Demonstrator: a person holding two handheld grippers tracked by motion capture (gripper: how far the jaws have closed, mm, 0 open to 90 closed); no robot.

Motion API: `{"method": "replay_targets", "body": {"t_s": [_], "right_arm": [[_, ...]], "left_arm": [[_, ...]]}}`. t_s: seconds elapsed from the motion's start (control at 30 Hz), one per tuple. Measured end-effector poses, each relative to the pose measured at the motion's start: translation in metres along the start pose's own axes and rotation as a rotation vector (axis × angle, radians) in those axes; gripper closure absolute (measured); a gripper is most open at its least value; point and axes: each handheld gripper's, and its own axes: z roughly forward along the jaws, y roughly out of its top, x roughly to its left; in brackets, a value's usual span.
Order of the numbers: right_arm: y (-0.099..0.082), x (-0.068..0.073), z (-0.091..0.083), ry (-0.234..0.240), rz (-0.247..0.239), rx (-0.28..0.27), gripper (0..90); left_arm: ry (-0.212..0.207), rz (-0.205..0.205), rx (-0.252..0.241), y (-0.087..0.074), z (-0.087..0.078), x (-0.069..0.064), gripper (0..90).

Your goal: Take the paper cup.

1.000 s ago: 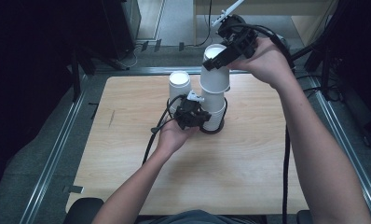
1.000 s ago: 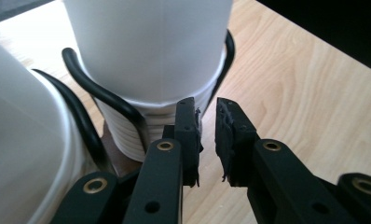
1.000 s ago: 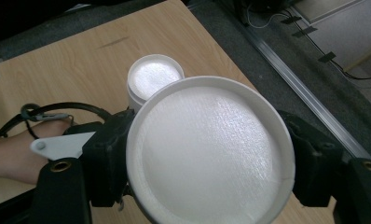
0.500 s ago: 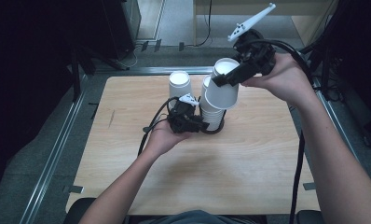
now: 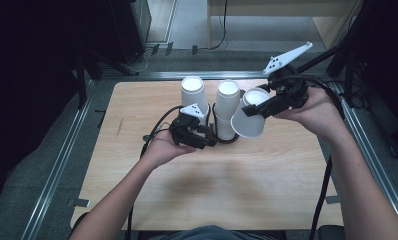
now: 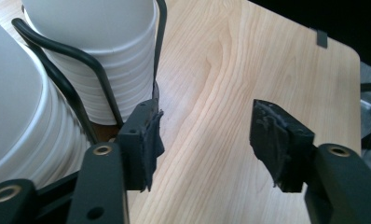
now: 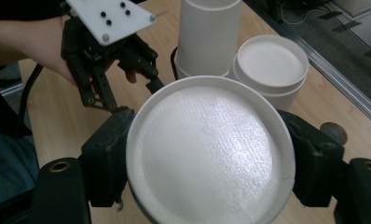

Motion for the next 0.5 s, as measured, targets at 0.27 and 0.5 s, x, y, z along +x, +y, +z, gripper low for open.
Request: {"method": "replay_targets", "body": {"t_s": [0.27,0.5], "right_arm": [[-0.020,0.009,0.014,0.023,-0.024,0.010,26.0],[-0.038,0.015,0.035,0.058,-0.027,0.018,26.0]], "left_arm": [[-0.034,0.029,-0.005,-0.011,-0.005,0.003,37.4],[-0.110,0.021,0.027,-0.018,-0.004,0.005,34.8]]}}
